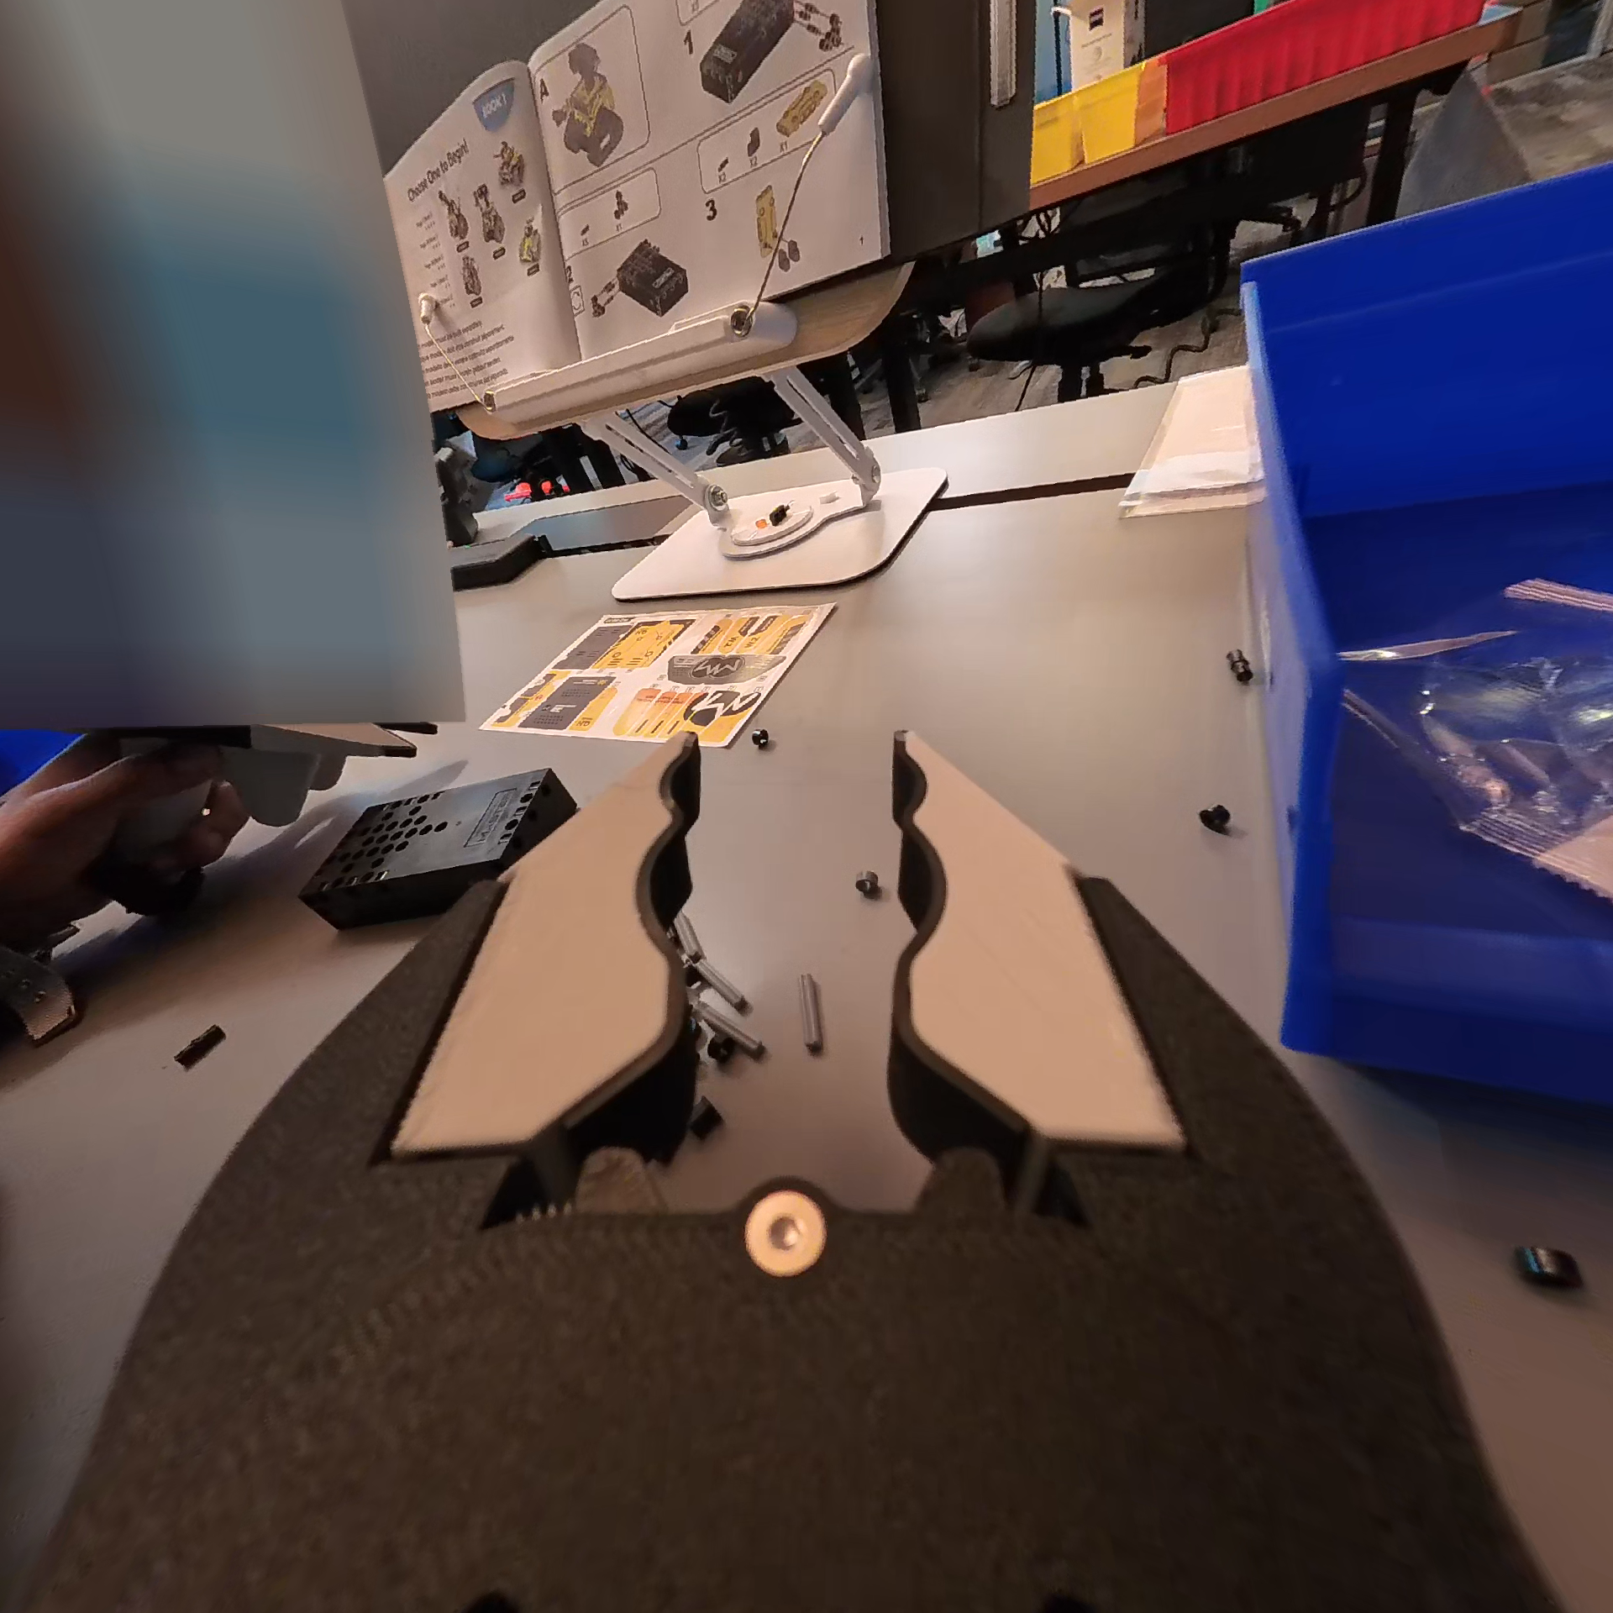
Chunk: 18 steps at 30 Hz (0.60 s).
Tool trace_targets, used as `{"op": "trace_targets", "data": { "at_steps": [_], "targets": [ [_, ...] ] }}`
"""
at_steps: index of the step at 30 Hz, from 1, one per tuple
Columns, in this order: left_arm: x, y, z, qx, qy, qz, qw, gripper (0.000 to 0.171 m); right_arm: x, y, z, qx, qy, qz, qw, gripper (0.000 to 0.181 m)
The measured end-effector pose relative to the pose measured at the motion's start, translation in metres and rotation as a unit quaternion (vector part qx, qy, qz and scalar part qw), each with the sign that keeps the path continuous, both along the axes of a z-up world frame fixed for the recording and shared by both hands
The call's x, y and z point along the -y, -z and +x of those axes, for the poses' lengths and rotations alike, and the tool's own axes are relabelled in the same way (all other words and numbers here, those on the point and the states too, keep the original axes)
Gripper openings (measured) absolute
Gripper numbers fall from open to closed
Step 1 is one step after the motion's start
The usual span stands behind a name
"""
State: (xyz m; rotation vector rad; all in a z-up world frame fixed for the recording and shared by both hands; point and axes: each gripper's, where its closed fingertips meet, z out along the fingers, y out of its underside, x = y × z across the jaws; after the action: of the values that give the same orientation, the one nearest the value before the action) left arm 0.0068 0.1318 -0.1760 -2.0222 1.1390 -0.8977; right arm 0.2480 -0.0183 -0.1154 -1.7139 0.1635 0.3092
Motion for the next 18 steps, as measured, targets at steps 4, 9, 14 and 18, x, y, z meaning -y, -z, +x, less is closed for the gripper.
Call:
{"op": "trace_targets", "data": {
  "at_steps": [4,9,14,18],
  "targets": [
    [-0.0014,0.0005,-0.0006,-0.001,-0.005,-0.001,1.0,0.039,0.0002,0.0,0.0006,-0.003,0.0,0.001,1.0,0.044],
    [-0.0025,0.0011,-0.0011,-0.002,-0.008,-0.004,1.0,0.04,0.0,0.0002,0.0005,-0.002,-0.001,0.0,1.0,0.044],
    [-0.0035,0.0037,-0.0014,-0.014,-0.013,0.003,1.0,0.04,-0.0001,0.0001,-0.0016,0.008,-0.002,0.0,1.0,0.044],
    [-0.0032,0.0007,-0.0018,-0.016,-0.015,0.026,0.999,0.041,-0.0001,-0.0005,-0.0064,0.033,-0.005,0.0,0.999,0.044]
  ]
}}
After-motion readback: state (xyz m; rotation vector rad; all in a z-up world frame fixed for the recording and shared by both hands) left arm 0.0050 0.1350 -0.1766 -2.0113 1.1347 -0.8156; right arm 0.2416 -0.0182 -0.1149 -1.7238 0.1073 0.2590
